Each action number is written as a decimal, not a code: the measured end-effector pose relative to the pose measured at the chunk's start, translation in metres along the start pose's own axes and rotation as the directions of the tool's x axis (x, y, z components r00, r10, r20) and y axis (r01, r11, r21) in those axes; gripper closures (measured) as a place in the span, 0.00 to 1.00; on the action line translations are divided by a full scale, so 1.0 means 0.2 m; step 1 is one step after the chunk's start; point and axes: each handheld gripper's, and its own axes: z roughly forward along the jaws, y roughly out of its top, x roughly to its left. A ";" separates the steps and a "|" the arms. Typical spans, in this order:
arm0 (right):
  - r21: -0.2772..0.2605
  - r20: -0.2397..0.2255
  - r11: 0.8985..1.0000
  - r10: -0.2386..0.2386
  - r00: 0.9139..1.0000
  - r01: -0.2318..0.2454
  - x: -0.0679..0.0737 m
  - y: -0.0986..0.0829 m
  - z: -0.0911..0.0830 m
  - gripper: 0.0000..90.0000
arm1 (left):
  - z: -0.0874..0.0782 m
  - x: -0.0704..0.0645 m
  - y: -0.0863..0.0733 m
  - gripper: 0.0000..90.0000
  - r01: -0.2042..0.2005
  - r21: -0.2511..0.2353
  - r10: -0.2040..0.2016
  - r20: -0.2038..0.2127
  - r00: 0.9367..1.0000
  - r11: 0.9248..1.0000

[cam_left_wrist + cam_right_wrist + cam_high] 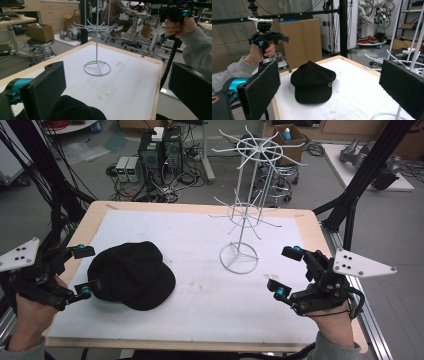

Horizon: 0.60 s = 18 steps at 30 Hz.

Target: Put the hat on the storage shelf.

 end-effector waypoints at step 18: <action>0.032 -0.001 0.999 0.003 1.000 -0.003 -0.01 -0.01 0.03 0.03 | 0.00 0.05 -0.02 0.02 0.008 0.012 -0.007 -0.040 0.999 1.000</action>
